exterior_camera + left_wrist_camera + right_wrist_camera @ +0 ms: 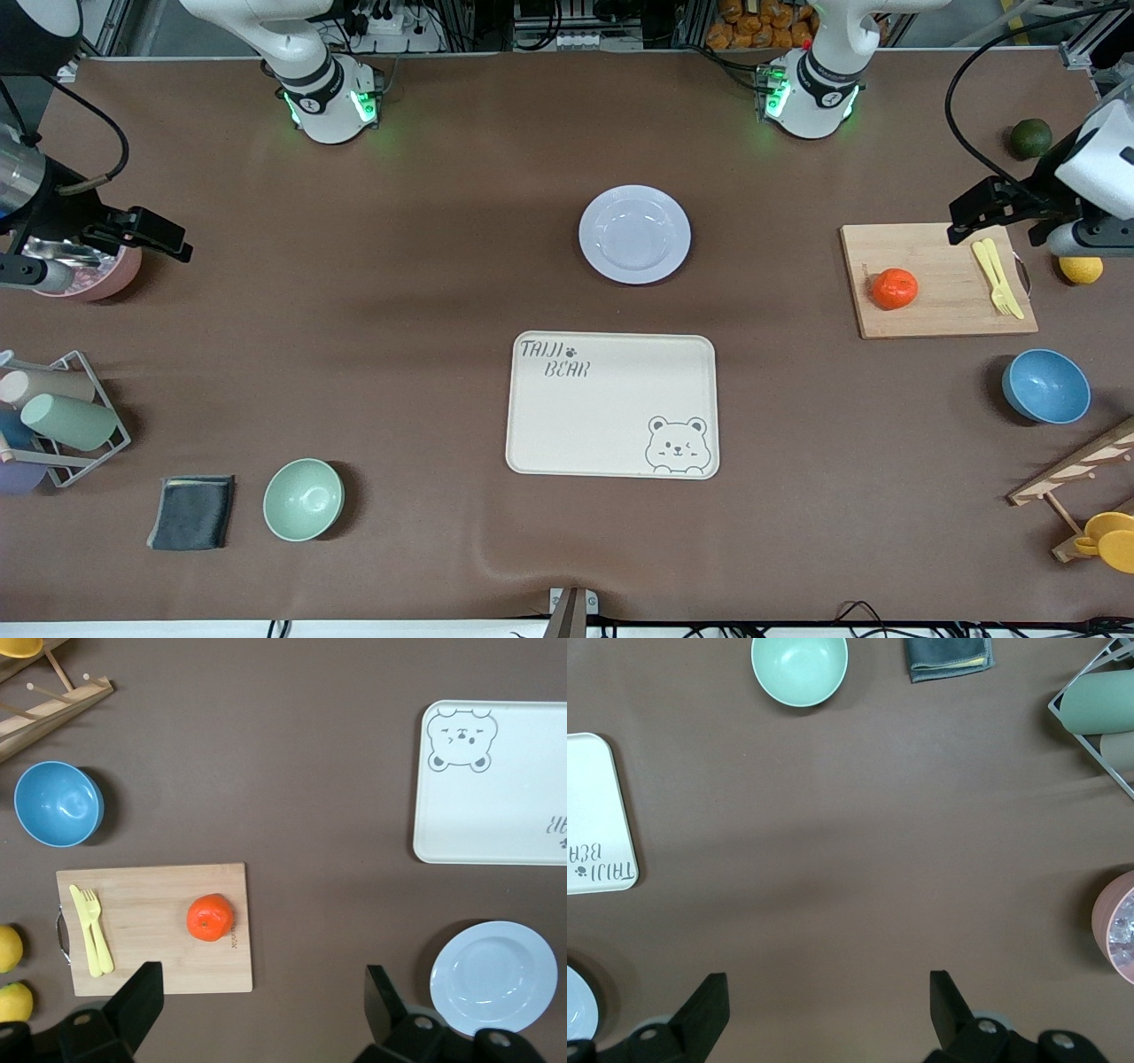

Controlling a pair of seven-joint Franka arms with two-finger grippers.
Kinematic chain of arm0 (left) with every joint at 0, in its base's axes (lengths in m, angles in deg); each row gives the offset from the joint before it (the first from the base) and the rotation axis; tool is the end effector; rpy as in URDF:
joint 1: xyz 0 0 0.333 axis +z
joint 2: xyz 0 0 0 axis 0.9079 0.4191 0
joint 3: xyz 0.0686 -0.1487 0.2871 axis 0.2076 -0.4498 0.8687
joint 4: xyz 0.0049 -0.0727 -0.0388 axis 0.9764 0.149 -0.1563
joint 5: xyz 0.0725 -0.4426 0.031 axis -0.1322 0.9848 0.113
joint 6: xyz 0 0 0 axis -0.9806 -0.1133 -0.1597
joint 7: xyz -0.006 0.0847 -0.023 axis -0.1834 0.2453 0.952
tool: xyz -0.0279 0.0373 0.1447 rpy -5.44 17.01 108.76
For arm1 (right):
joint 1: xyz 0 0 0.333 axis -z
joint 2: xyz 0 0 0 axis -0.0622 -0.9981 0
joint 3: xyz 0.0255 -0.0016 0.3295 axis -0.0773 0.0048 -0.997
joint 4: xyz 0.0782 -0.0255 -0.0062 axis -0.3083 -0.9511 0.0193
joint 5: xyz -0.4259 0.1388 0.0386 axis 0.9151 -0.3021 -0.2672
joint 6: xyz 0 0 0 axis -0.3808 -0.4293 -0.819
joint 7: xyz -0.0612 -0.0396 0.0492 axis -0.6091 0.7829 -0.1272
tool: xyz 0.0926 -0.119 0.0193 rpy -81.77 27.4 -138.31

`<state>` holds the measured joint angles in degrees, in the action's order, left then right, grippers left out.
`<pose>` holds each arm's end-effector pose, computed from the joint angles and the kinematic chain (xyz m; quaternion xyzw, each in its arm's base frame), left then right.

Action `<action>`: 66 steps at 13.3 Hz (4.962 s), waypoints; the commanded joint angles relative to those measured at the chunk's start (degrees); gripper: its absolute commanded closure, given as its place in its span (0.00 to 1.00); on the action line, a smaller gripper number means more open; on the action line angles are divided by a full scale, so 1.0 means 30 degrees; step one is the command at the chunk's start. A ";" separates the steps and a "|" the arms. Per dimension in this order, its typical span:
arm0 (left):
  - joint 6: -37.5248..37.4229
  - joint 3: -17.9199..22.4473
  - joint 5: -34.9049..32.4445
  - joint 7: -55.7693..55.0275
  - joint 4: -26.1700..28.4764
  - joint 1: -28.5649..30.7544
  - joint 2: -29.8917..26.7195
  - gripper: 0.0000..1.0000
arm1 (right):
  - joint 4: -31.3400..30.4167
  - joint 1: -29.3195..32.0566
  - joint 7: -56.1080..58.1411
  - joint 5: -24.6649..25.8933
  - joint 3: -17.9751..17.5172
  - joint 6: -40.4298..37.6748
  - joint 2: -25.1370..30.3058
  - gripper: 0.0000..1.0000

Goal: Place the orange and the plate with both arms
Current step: 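Move the left gripper over the orange on the cutting board, then lower the left gripper and close it around the orange, then carry the orange onto the white plate while the right gripper approaches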

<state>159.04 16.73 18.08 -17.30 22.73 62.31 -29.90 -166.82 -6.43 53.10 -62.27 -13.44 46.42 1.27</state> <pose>0.6111 -0.0483 0.5896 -0.9999 0.0130 -0.0027 0.0017 0.6201 0.0283 0.5739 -0.9972 0.0607 0.0390 0.0215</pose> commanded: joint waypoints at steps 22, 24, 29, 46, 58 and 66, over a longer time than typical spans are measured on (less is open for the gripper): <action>0.9695 -0.0181 -0.3794 0.0263 1.2917 0.2696 0.1416 0.00 | -0.0133 -0.0188 -0.0230 0.0069 -0.0098 0.0217 -0.0233 0.00; 1.0780 -0.0181 -0.3794 0.0263 1.3591 0.2755 0.1621 0.00 | -0.0133 -0.0188 -0.0230 0.0069 -0.0098 0.0217 -0.0233 0.00; 1.2363 -0.0181 -0.3823 0.1722 1.3886 0.4041 0.2676 0.00 | -0.0133 -0.0188 -0.0230 0.0040 -0.0098 0.0130 -0.0233 0.00; 1.4269 -0.0562 -0.3794 0.4215 1.3976 0.4865 0.5340 0.00 | -0.0162 -0.0248 -0.0435 -0.1419 -0.0098 0.0627 -0.1052 0.00; 1.2112 -0.3163 -0.3765 0.4455 1.2925 0.4865 0.2387 0.68 | -0.0513 0.1101 -0.0169 -0.3906 -0.0039 0.0832 -0.1610 0.00; 0.4493 -0.9836 -0.1748 -0.1918 0.7629 0.4602 0.2641 0.73 | -0.4085 0.0515 -0.0200 -0.8246 -0.0069 0.2998 -0.1552 0.00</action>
<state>177.23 -7.81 10.94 -16.99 51.52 76.39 -25.24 -176.84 -5.19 53.37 -83.27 -13.71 54.19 -4.44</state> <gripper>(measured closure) 0.278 0.000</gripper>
